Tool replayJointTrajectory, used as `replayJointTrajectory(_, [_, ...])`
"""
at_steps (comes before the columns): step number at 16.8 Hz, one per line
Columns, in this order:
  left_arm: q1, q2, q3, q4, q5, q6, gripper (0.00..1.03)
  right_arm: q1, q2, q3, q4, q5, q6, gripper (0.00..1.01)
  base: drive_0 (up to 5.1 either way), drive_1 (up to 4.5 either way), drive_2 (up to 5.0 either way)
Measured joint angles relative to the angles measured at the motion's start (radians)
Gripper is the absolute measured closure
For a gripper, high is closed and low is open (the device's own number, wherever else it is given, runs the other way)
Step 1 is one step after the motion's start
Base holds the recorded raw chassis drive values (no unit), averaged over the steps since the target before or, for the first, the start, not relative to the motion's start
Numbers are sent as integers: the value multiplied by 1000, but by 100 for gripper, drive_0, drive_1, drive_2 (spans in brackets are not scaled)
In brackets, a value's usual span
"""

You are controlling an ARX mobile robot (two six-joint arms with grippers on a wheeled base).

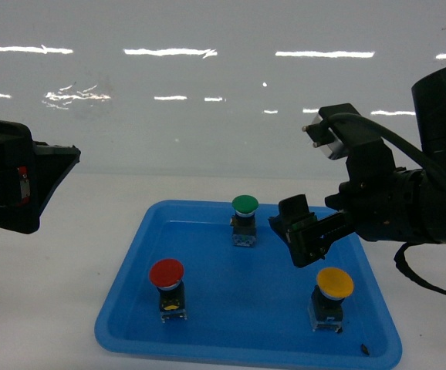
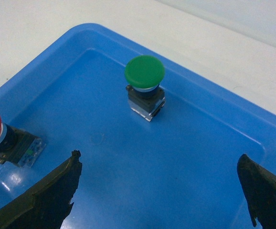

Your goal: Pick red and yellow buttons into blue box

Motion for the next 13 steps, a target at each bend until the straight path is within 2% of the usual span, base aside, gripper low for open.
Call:
replayJointTrajectory(5, [0,0,0,0,0,0,5,20,34,-36,5,43,-35,3,0,0,0])
replayJointTrajectory(9, [0,0,0,0,0,0,5,43,137,-56,21,58,-105,3,0,0,0])
replayJointTrajectory(13, [0,0,0,0,0,0,5,14,200,0,3,74,-151,3,0,0,0])
